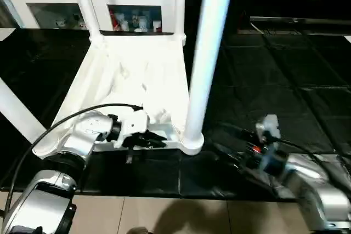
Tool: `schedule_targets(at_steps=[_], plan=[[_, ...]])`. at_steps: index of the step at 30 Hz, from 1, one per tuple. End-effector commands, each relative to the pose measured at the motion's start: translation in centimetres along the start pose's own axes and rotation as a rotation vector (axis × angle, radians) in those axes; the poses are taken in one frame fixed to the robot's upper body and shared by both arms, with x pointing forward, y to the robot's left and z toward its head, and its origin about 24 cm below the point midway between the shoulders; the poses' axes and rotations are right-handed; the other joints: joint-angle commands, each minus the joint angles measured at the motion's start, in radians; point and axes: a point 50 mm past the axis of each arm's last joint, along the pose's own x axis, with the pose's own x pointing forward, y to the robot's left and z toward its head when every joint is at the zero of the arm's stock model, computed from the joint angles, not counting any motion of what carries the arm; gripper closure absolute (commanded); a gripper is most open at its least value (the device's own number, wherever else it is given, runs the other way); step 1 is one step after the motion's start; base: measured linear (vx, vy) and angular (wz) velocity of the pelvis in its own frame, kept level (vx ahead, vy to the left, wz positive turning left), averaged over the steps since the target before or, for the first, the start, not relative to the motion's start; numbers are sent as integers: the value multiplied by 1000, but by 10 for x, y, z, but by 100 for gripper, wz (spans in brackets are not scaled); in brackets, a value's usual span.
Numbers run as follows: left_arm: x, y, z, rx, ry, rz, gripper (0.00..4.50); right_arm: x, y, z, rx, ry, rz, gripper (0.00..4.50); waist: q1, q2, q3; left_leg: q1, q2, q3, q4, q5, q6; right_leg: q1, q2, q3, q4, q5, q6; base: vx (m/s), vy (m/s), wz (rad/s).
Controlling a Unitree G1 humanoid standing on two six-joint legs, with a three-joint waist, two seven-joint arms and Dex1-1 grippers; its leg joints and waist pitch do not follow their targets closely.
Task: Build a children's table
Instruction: Rotate leg to tighten
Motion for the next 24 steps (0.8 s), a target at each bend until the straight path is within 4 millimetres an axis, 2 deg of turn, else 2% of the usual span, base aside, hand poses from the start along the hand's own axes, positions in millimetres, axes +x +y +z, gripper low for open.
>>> schedule_targets(at_steps=[1, 5, 6, 7, 8, 9, 10, 11, 12, 13, 14, 15, 16, 17, 18, 19, 21, 22, 23, 24], plan=[[-14, 14, 32, 43, -161, 120, 383, 1, 1, 11, -33, -41, -47, 0, -4, 3, -75, 7, 61, -16, -72, -155, 7, 63, -91, 75, -50, -207, -158, 0, 0, 0], [-23, 11, 42, -6, -257, 258, 360, 2, 4, 15, -72, -71, -107, 0, -17, 0, -64, 5, 52, -14, -76, -200, 5, 65, -85, 74, -60, -284, -136, 0, 0, 0], [-27, 9, 44, -47, -302, 380, 354, 1, 6, 17, -68, -100, -156, 0, -23, 0, -63, 7, 47, -14, -75, -211, 7, 65, -84, 73, -71, -359, -103, 0, 0, 0], [-27, 5, 44, -75, -336, 436, 339, 2, 7, 18, -72, -114, -181, 0, -25, 1, -65, 6, 52, -15, -75, -207, 3, 65, -85, 74, -67, -352, -102, 0, 0, 0], [-27, 1, 43, -116, -356, 477, 339, 2, 9, 17, -76, -121, -197, 0, -28, -1, -60, 7, 48, -13, -76, -217, 9, 60, -82, 71, -80, -391, -86, 0, 0, 0], [-27, -2, 42, -143, -368, 498, 319, 2, 10, 17, -80, -124, -205, 0, -28, -1, -62, 8, 46, -14, -75, -216, 9, 62, -83, 70, -81, -403, -80, 0, 0, 0], [-27, -8, 40, -167, -369, 553, 316, 2, 11, 15, -84, -121, -233, 0, -29, 9, -61, 8, 44, -15, -75, -215, 13, 59, -79, 70, -85, -413, -70, 0, 0, 0], [-27, -12, 39, -179, -367, 594, 316, 2, 11, 14, -85, -118, -253, 0, -35, 4, -61, 5, 47, -15, -77, -222, 11, 61, -75, 69, -86, -407, -63, 0, 0, 0], [-29, -17, 35, -224, -359, 695, 299, 2, 12, 13, -91, -120, -290, 0, -38, 2, -59, 6, 42, -15, -77, -233, 15, 60, -72, 67, -91, -426, -50, 0, 0, 0], [-29, -18, 34, -232, -358, 711, 299, 1, 11, 13, -94, -120, -300, 0, -41, 4, -60, 5, 47, -17, -78, -234, 9, 62, -74, 68, -85, -414, -53, 0, 0, 0], [-35, -27, 25, -291, -312, 873, 286, 0, 11, 12, -103, -127, -381, 0, -45, -2, -60, 7, 47, -16, -77, -235, 12, 60, -71, 67, -89, -409, -49, 0, 0, 0], [-39, -32, 20, -305, -285, 940, 277, -1, 12, 11, -94, -129, -409, 0, -49, -2, -61, 2, 48, -19, -79, -226, 11, 64, -71, 67, -83, -386, -54, 0, 0, 0], [-45, -41, 14, -323, -260, 1011, 277, -2, 14, 10, -85, -126, -440, 0, -54, -20, -56, 0, 43, -16, -78, -230, 24, 62, -68, 63, -92, -426, -32, 0, 0, 0], [-49, -50, 9, -341, -251, 1054, 260, -3, 16, 7, -78, -122, -456, 0, -55, -13, -56, -1, 40, -15, -78, -216, 27, 61, -70, 65, -96, -444, -19, 0, 0, 0], [-51, -58, 6, -348, -239, 1068, 249, -4, 18, 4, -77, -110, -467, 0, -59, -18, -55, -1, 38, -15, -78, -223, 32, 58, -67, 64, -103, -468, 1, 0, 0, 0], [-53, -66, 3, -339, -220, 1081, 241, -5, 19, 1, -79, -94, -475, 0, -61, -15, -54, -1, 37, -17, -79, -231, 31, 57, -66, 63, -104, -479, 7, 0, 0, 0], [-54, -80, -1, -313, -188, 1114, 241, -6, 21, -5, -96, -59, -477, 0, -68, -16, -51, 2, 39, -20, -83, -264, 30, 53, -62, 62, -113, -491, 27, 0, 0, 0], [-54, -85, -1, -314, -176, 1129, 241, -7, 22, -6, -106, -49, -480, 0, -68, -12, -50, 3, 38, -20, -83, -277, 28, 53, -63, 62, -115, -497, 30, 0, 0, 0], [-54, -90, -3, -333, -162, 1143, 241, -8, 22, -9, -112, -39, -491, 0, -69, -14, -49, 7, 40, -21, -84, -298, 26, 50, -63, 63, -116, -490, 27, 0, 0, 0], [-53, -97, -7, -360, -139, 1161, 241, -9, 22, -12, -106, -26, -507, 0, -71, -11, -43, 7, 41, -23, -87, -332, 25, 48, -61, 61, -118, -507, 25, 0, 0, 0]])
